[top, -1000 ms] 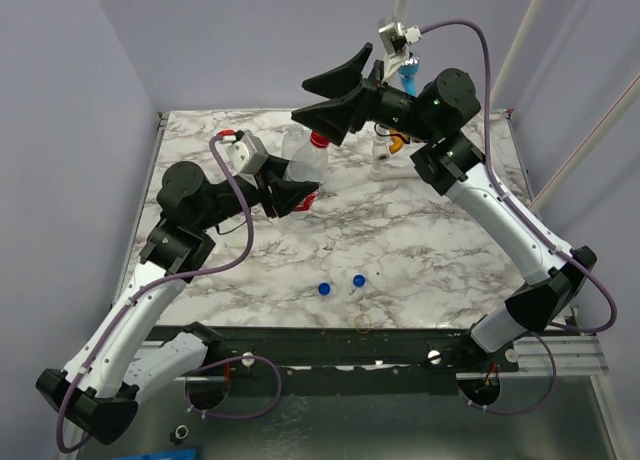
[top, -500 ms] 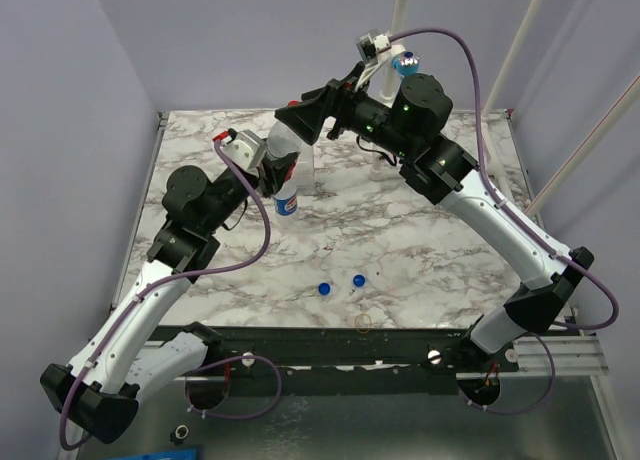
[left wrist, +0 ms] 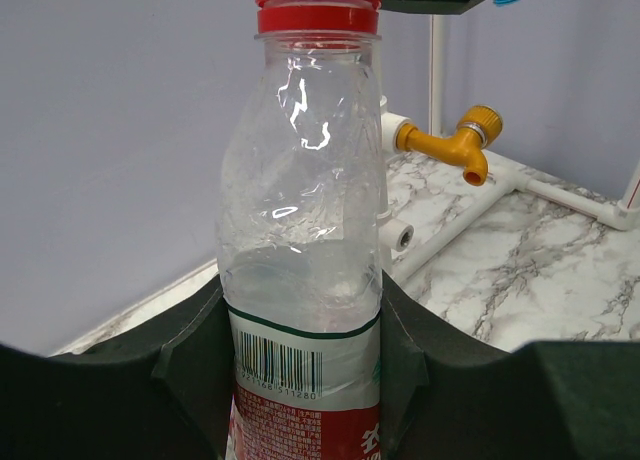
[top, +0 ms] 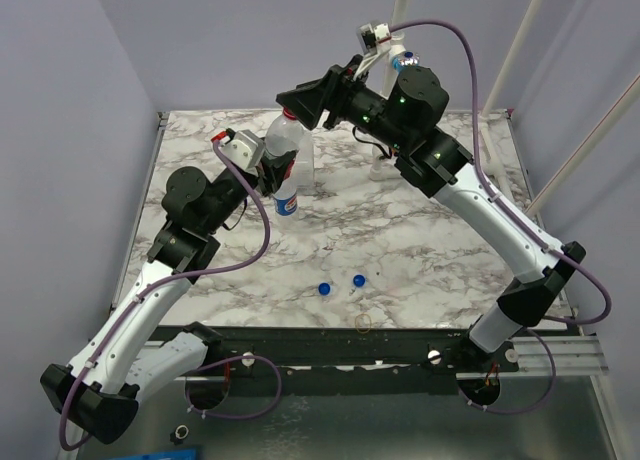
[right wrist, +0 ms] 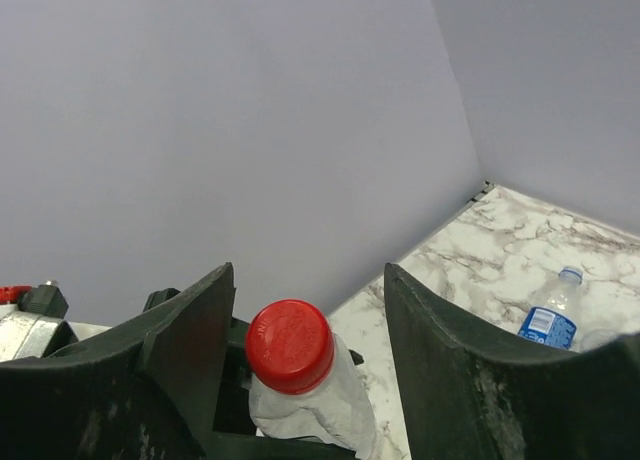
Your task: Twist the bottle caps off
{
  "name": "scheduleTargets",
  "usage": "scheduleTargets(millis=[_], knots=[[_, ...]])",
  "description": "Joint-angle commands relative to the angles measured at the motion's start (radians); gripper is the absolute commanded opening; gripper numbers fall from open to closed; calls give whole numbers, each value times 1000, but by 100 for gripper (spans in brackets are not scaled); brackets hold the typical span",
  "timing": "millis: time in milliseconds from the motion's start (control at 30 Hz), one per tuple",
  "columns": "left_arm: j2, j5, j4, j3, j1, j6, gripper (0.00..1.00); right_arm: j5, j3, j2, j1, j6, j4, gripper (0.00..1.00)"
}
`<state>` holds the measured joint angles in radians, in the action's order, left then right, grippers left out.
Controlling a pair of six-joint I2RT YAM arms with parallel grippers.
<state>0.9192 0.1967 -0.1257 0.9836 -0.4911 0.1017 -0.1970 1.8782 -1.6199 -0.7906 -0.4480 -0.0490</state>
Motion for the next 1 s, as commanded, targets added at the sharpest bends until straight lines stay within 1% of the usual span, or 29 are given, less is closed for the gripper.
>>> scheduleTargets(millis=[0,33,167,200,367,467,533,600,733,767,833,900,967], knots=[[-19,-10,-16,-6,-1,-8,36,-33,38,-35,-2,-12,-9,60],[-21,-11,-14,-5,-1,-7,36,-35,41,-39,-3,-13,-12,58],[-20,-16,-14,-5,-1,-4,36,-49,50,-49,-2,-9,-26,53],[-19,-14,-14,-4,-1,-6,36,-52,49,-48,-3,-8,-26,51],[-14,-8,-15,-2,-1,-15,33,-57,42,-42,-2,-6,-22,35],[-12,-2,-14,4,-1,-18,33,-60,28,-39,-2,-10,-6,22],[-8,23,-11,7,-1,-27,30,-74,25,-39,-2,-10,6,15],[-9,92,11,20,-1,-29,26,-106,45,-50,-2,1,-1,10],[-15,241,53,53,-1,-80,25,-201,82,-51,-1,62,-29,2],[-15,295,72,65,-2,-94,25,-225,82,-45,-1,79,-31,2],[-6,477,146,109,-1,-125,25,-291,82,-30,15,84,-27,1],[0,618,182,144,-1,-158,25,-412,33,5,39,64,35,1],[12,702,181,170,-1,-234,26,-550,-59,58,57,44,170,1]])
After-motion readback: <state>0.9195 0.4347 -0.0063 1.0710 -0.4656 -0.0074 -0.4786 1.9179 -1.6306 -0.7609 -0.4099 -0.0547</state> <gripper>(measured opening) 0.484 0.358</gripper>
